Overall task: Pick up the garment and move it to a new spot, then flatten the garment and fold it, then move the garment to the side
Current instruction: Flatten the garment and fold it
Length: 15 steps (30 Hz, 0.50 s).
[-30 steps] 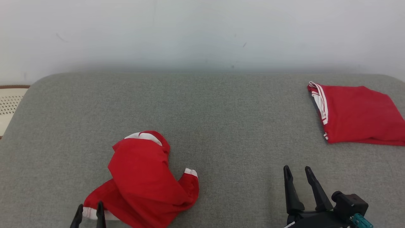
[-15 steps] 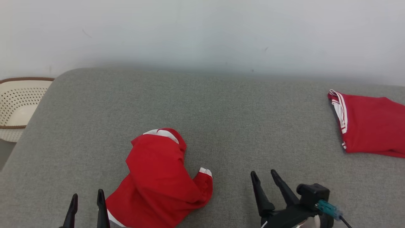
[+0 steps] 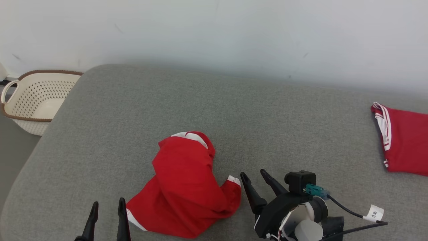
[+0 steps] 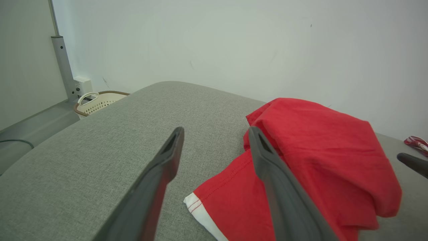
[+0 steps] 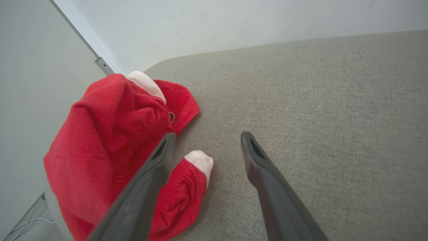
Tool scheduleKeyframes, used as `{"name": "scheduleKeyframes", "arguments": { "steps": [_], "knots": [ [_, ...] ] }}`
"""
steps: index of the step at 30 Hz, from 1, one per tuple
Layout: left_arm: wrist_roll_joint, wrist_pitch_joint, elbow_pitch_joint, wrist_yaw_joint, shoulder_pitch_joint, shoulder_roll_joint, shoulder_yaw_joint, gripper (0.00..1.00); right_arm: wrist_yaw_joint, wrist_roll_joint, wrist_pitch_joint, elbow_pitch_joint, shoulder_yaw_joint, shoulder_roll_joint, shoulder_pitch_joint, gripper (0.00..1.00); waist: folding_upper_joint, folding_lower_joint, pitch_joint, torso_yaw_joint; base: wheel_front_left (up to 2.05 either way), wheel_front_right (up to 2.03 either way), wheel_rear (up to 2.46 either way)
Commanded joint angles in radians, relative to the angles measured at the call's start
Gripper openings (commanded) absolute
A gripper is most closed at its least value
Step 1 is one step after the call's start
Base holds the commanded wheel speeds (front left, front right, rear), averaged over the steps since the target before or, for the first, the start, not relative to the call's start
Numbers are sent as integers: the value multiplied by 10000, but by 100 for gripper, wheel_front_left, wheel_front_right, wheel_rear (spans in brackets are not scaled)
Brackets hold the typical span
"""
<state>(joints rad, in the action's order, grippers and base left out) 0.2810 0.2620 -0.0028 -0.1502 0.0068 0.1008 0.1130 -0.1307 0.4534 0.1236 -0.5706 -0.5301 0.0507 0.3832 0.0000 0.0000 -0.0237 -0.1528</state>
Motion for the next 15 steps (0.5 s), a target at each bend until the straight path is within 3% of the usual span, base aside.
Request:
{"name": "scheduleKeyframes", "arguments": {
  "steps": [1, 15],
  "knots": [
    [-38, 36, 52, 59, -89, -28, 1, 100, -1, 137, 84, -158, -89, -7, 172, 100, 0, 0, -88, -197, 0, 0, 0],
    [-244, 37, 451, 475, -523, -360, 20, 100, -1, 933, -371, -2806, -1499, -5, 1950, 100, 0, 0, -432, -873, 0, 0, 0]
  ]
}}
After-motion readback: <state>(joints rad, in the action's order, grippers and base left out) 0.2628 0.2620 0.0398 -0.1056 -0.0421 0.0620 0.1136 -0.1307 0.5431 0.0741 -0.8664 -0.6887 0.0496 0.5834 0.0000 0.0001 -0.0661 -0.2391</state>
